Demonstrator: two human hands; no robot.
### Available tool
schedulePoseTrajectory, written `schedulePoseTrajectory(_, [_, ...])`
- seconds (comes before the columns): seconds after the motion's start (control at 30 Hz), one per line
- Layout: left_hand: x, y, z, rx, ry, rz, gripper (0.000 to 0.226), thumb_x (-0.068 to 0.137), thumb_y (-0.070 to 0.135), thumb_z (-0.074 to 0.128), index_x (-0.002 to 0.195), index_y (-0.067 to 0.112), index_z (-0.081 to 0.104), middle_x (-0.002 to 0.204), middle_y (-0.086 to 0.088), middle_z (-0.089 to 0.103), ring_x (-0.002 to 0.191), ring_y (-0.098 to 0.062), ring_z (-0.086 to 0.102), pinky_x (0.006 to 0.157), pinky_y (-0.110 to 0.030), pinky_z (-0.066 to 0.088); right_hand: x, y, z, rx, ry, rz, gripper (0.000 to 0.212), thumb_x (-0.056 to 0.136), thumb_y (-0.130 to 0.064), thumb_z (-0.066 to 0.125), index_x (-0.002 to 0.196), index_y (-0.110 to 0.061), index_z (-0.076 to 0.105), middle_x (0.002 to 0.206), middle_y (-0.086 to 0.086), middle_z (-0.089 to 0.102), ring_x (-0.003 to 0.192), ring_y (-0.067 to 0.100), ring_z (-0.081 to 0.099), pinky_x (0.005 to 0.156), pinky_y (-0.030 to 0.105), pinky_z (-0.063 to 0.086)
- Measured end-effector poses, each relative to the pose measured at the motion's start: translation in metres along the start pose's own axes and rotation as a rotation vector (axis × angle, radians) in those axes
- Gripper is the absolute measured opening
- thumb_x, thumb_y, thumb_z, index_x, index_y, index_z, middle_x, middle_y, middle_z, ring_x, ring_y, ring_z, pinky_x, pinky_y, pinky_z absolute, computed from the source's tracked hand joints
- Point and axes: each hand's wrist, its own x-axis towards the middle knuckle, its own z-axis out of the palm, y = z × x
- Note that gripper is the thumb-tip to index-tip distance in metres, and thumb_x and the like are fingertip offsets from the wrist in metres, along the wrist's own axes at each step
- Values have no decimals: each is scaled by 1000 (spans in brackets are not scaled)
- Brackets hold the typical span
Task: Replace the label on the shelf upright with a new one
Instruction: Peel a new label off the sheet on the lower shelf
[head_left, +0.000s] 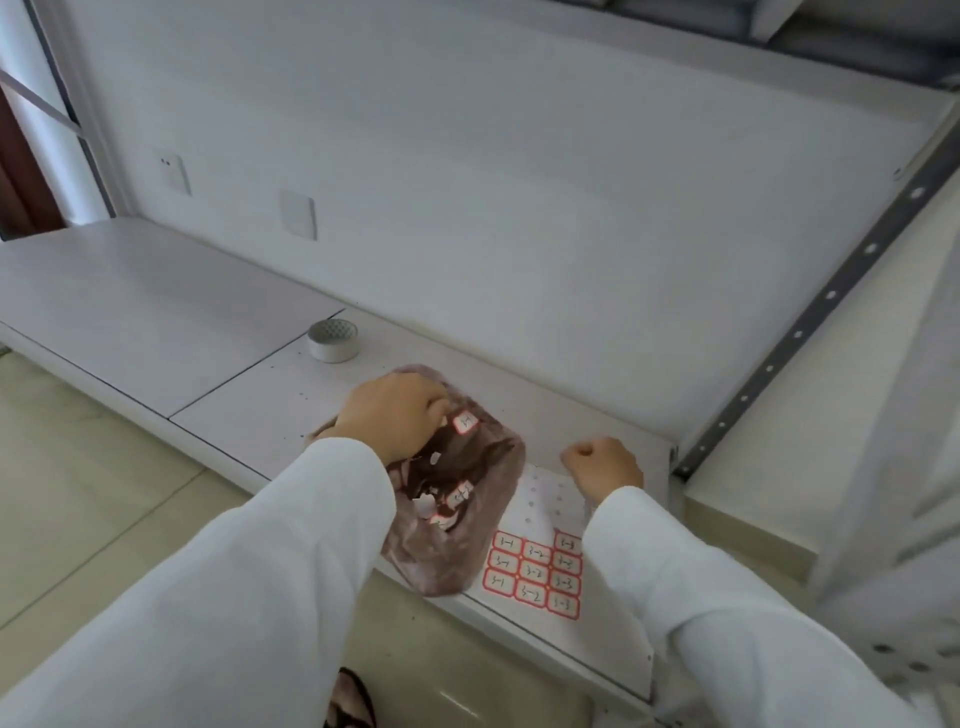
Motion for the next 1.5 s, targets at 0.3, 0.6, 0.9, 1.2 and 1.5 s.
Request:
schedulePoseTrajectory(0.3, [19,17,18,-56,33,64,31,91,29,39,103,26,67,111,2,67,103,-22,60,83,-34,48,-1,62,59,-362,-147,334,85,58,-59,77,122,-14,43,124,7,42,118,25,43,94,39,41])
schedulePoseTrajectory(0.6, [23,31,15,-64,31,67,28,94,26,41,106,22,66,113,-1,68,104,-25,60,80,-32,43,-7,64,66,-209,-78,203,36,78,-32,71,104,-15,53,111,6,57,95,23,58,80,34,50])
schedulePoseTrajectory(0.9, [23,57,5,-125,29,139,25,91,40,51,110,30,63,111,11,67,102,-12,61,82,-26,41,-11,25,-3,539,55,16,9,86,-21,58,81,-21,65,87,6,72,78,22,69,80,37,55])
schedulePoseTrajectory(1.2, [17,96,0,-187,71,180,28,92,39,51,114,29,65,120,8,66,105,-15,61,83,-26,43,-47,-29,-63,489,-83,-221,30,95,-17,38,89,-8,66,77,0,68,74,16,66,66,23,50])
schedulePoseTrajectory(1.5, [11,95,-9,-215,52,288,28,87,43,58,99,22,72,101,6,74,93,-13,66,79,-26,46,-65,-31,-90,8,-67,-499,18,95,-23,44,106,-17,57,99,0,63,90,16,61,76,26,49])
